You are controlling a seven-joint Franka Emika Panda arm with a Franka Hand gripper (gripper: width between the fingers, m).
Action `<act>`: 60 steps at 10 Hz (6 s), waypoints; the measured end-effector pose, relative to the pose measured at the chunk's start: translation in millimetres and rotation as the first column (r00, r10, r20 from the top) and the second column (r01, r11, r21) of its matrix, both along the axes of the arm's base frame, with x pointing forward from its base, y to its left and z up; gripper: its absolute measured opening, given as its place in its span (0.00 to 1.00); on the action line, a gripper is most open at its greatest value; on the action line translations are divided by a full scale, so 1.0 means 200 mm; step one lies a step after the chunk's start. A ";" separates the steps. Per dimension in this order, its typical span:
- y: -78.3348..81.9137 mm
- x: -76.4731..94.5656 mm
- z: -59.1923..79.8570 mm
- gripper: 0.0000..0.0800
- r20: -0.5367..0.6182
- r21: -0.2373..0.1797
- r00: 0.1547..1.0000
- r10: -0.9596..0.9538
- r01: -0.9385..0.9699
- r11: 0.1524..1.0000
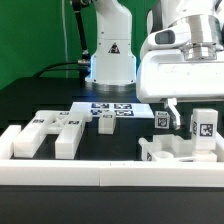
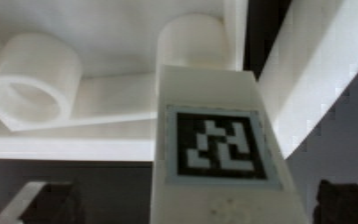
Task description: Assemble chair
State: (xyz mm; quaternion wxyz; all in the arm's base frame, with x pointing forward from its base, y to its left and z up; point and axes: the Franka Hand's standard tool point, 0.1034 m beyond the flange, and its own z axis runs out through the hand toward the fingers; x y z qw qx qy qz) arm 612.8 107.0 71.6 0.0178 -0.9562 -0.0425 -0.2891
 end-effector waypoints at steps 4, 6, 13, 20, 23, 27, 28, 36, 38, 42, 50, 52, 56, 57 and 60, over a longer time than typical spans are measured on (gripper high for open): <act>-0.04 0.04 0.16 0.81 -0.012 -0.007 1.000 0.015 -0.015 1.000; -0.04 0.05 0.17 0.81 -0.048 -0.004 0.999 0.017 -0.017 1.000; -0.05 -0.01 0.08 0.81 -0.466 0.012 0.885 0.017 -0.013 1.000; 0.00 -0.02 0.03 0.46 -0.464 0.013 0.886 0.017 -0.013 1.000; 0.00 -0.02 0.03 0.36 -0.465 0.015 0.885 0.003 0.004 1.000; 0.01 -0.02 0.03 0.36 -0.480 0.035 0.862 -0.163 0.204 0.978; 0.01 -0.02 0.03 0.36 -0.485 0.039 0.849 -0.209 0.260 0.965; 0.03 -0.02 0.03 0.36 -0.548 0.089 0.605 -0.578 0.729 0.679; 0.04 -0.02 0.03 0.36 -0.569 0.093 0.521 -0.636 0.810 0.580; 0.06 -0.02 0.03 0.46 -0.579 0.089 0.478 -0.661 0.842 0.532; 0.08 -0.03 0.03 0.81 -0.501 0.079 0.826 -0.259 0.341 0.937; 0.08 -0.03 0.03 0.81 -0.481 0.063 0.870 -0.107 0.156 0.986; 0.08 -0.03 0.03 0.81 -0.457 0.000 0.884 0.098 -0.110 0.994; 0.09 -0.03 0.03 0.81 -0.455 -0.017 0.879 0.142 -0.168 0.986; 0.07 -0.03 0.02 0.68 -0.458 -0.040 0.861 0.223 -0.270 0.962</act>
Offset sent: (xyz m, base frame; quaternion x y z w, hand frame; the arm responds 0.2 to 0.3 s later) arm 0.0004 -0.0100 0.0372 0.0341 -0.0353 -0.0054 0.9988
